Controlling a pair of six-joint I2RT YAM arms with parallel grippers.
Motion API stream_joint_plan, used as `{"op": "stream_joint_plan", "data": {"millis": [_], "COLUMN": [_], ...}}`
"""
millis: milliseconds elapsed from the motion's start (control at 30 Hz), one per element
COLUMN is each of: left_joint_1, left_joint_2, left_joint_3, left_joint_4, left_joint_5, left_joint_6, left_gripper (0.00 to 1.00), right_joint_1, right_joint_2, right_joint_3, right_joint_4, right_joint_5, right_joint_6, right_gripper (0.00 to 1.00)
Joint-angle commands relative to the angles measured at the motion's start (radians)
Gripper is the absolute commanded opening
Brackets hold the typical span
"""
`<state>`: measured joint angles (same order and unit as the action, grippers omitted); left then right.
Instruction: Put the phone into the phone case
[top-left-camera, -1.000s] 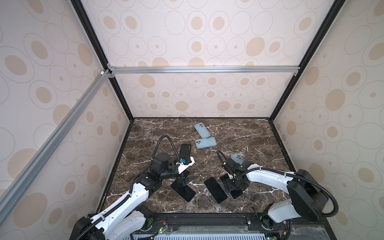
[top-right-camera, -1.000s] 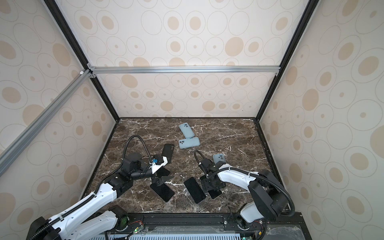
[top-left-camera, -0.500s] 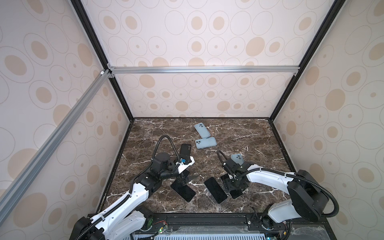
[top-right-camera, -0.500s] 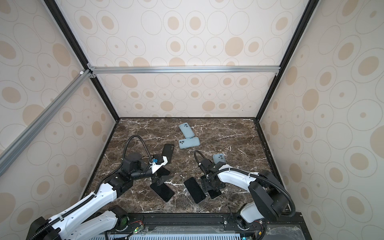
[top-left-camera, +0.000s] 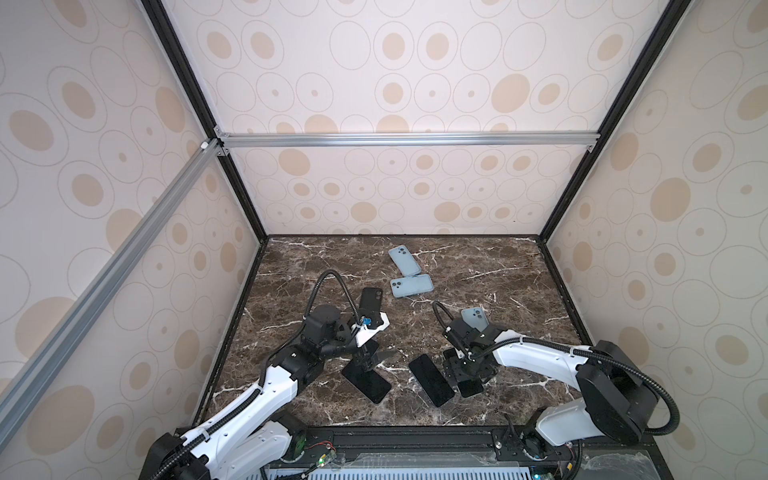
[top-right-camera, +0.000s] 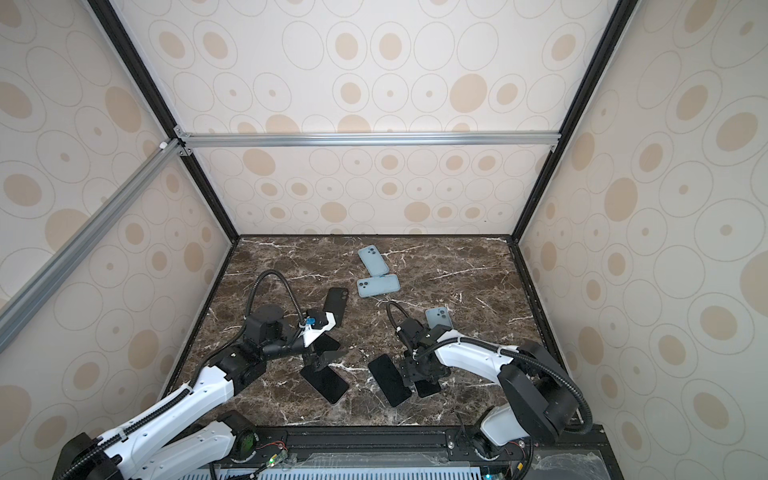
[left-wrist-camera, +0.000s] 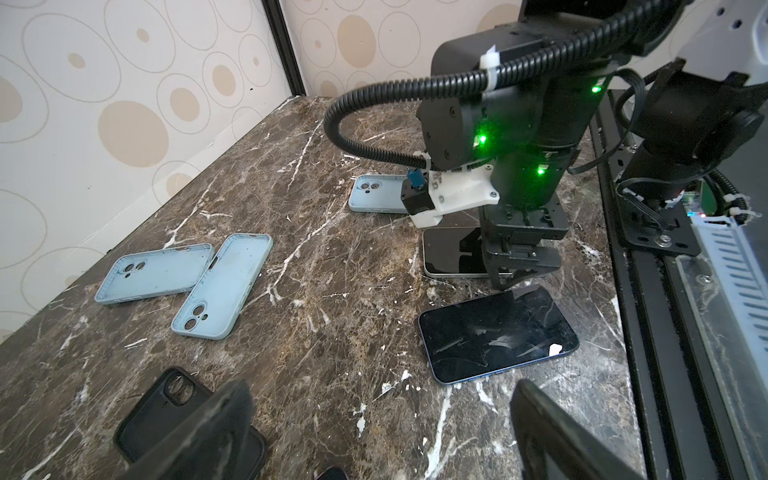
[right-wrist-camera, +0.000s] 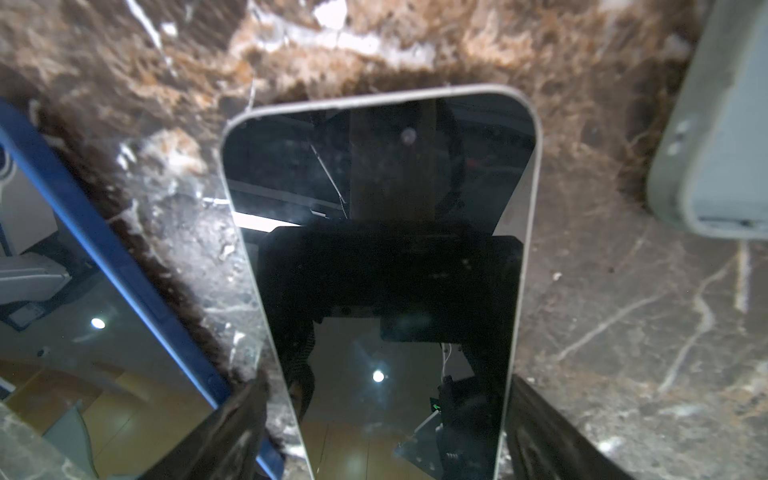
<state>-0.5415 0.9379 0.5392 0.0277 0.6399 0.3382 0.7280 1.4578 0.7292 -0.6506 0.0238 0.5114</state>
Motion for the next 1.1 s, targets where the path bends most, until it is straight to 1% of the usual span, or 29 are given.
{"op": "stream_joint_plan", "data": {"millis": [0,67,167,300,467,567,667,833,967,1067], "left_joint_1": [-0.009,-0.009,-0.008,-0.008,-0.009,-0.009,-0.009,-0.009,-0.014,-0.02], "left_joint_2": [0.002,0.002,0.002,0.006,0.032,0.062,0.1,0.199,0.318,0.389], "left_joint_3": [0.016,0.016,0.016,0.026,0.058,0.089,0.122,0.204,0.335,0.415], "left_joint_4": [-0.006,-0.006,-0.004,0.0,0.027,0.041,0.07,0.127,0.045,0.0], "left_joint_5": [-0.002,-0.003,-0.008,-0.036,-0.079,-0.088,-0.098,-0.096,-0.085,-0.02], "left_joint_6": [0.035,0.035,0.032,0.011,-0.075,-0.135,-0.223,-0.456,-0.637,-0.731], "left_gripper": [0.97,0.97,0.97,0.94,0.87,0.84,0.82,0.77,0.74,0.74], "right_joint_1": [0.001,0.001,0.0,0.0,-0.001,0.001,0.0,-0.001,-0.001,0.001], "right_joint_2": [0.049,0.051,0.048,0.025,-0.023,-0.049,-0.077,-0.15,-0.231,-0.295], "right_joint_3": [-0.031,-0.038,-0.048,-0.047,-0.035,-0.026,-0.014,-0.007,0.011,0.033], "right_joint_4": [0.005,0.014,0.024,0.015,-0.003,-0.004,-0.018,-0.04,-0.043,-0.013], "right_joint_5": [0.003,-0.005,-0.016,-0.002,0.042,0.056,0.072,0.097,0.106,0.085], "right_joint_6": [0.006,0.007,0.01,0.01,0.01,-0.001,-0.016,-0.048,-0.096,-0.16], "right_gripper": [0.93,0.89,0.78,0.68,0.61,0.59,0.58,0.56,0.55,0.55]}}
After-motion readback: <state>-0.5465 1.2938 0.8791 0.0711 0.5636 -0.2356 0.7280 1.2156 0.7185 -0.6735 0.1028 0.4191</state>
